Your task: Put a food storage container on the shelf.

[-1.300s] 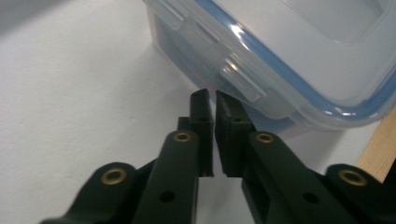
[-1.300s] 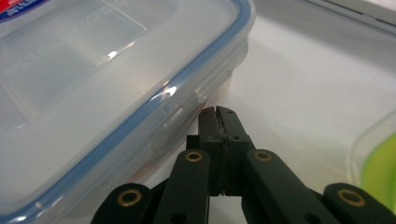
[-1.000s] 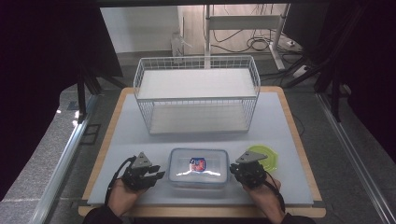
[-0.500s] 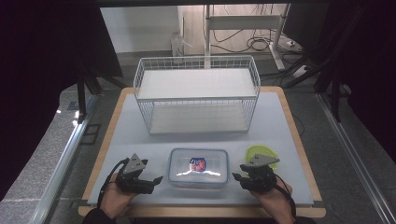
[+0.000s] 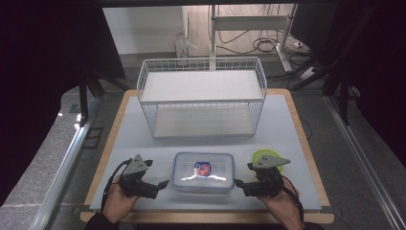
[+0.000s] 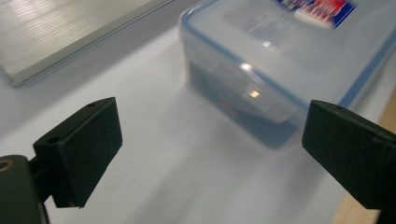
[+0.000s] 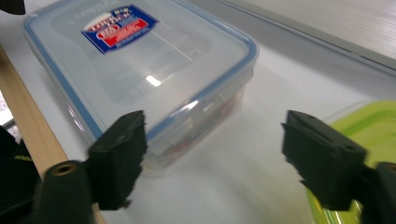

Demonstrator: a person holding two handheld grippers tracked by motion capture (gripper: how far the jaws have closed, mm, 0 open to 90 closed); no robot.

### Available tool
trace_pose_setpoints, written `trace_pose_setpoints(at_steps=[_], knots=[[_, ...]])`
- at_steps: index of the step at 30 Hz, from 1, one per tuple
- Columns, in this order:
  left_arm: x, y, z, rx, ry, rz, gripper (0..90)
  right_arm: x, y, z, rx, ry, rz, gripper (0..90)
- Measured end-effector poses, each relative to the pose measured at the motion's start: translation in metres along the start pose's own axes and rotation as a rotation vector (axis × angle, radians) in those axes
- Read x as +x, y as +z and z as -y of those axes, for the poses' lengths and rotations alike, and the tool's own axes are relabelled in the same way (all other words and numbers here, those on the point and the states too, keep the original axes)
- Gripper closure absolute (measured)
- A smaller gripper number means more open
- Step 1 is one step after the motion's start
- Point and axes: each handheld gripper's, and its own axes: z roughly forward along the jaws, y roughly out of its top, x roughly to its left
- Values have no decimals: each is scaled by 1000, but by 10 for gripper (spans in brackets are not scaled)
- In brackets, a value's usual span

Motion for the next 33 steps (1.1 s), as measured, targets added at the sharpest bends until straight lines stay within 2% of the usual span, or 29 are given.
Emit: trace_pose_setpoints(at_steps=[2, 5, 13, 17, 20, 24, 25, 26, 29, 33], knots=[[-1, 2, -6, -2, -17, 44, 44, 0, 2, -2, -3, 6, -23, 140], [-1, 8, -13, 24, -36, 103, 23, 2, 7, -5, 5, 14, -51, 75], [6, 31, -20, 67, -96, 206, 0, 10, 25, -10, 56, 31, -105, 6], [8, 43, -19, 94, -117, 248, 0, 6, 32, -12, 93, 97, -155, 2], [10, 51, -20, 96, -139, 309, 0, 0, 37, -13, 116, 169, -190, 13], [12, 59, -20, 104, -171, 360, 0, -3, 44, -15, 138, 215, -219, 33], [12, 60, -20, 107, -181, 366, 0, -2, 46, -16, 147, 216, -224, 45], [11, 60, -20, 107, -182, 365, 0, 2, 47, -18, 148, 216, -210, 33], [9, 58, -21, 111, -173, 353, 2, 3, 48, -20, 159, 218, -201, 26], [5, 48, -21, 96, -121, 329, 59, 3, 49, -18, 161, 245, -224, 37]])
